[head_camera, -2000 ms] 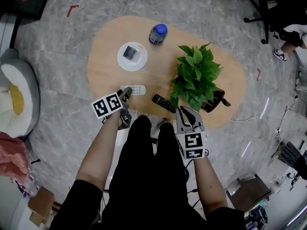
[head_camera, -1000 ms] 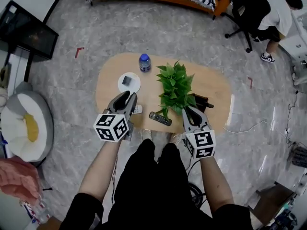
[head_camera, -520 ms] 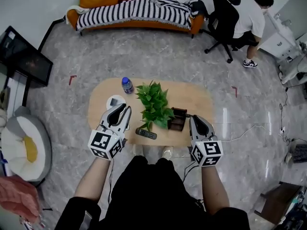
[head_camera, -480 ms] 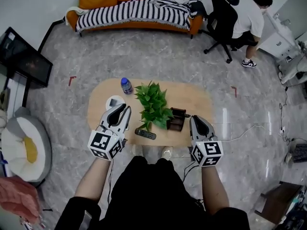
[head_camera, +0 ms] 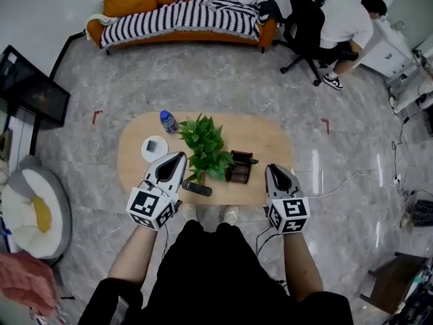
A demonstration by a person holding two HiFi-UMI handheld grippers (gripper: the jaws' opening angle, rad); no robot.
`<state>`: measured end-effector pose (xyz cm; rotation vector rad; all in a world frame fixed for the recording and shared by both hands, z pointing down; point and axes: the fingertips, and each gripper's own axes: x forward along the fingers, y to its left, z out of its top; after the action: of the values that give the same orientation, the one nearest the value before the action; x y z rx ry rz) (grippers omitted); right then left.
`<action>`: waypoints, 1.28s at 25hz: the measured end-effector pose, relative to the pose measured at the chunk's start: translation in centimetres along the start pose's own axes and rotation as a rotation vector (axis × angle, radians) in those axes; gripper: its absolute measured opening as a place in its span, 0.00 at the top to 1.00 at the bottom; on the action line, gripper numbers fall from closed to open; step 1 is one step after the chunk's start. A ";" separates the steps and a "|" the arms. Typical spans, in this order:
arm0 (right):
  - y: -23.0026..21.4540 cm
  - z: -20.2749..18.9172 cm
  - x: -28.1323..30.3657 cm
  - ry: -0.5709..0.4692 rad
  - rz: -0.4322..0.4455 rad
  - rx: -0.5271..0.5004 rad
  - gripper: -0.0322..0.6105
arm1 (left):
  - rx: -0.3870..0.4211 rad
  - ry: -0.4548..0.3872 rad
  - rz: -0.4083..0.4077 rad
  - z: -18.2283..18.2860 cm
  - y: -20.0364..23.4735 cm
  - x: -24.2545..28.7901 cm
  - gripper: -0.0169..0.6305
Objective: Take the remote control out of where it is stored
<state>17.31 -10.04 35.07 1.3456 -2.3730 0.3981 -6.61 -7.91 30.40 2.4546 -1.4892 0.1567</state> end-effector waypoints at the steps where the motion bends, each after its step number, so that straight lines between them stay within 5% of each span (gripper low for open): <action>1: -0.1 -0.4 0.1 0.013 0.002 -0.007 0.89 | -0.003 -0.003 -0.004 -0.1 -0.2 0.1 0.96; 13: -1.9 -4.6 3.0 0.157 0.066 -0.088 0.89 | -0.017 0.046 -0.007 -2.1 -1.3 3.0 0.96; 22: -2.2 -11.4 8.8 0.363 0.227 -0.382 0.74 | -0.069 0.098 0.068 -4.7 -0.7 4.0 0.96; 32: -2.7 -18.9 14.7 0.506 0.378 -0.666 0.68 | -0.119 0.158 0.155 -7.9 -0.4 4.2 0.96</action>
<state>16.27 -14.54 58.70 0.4328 -2.0349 0.0180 -3.92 -9.15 38.89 2.1804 -1.5715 0.2768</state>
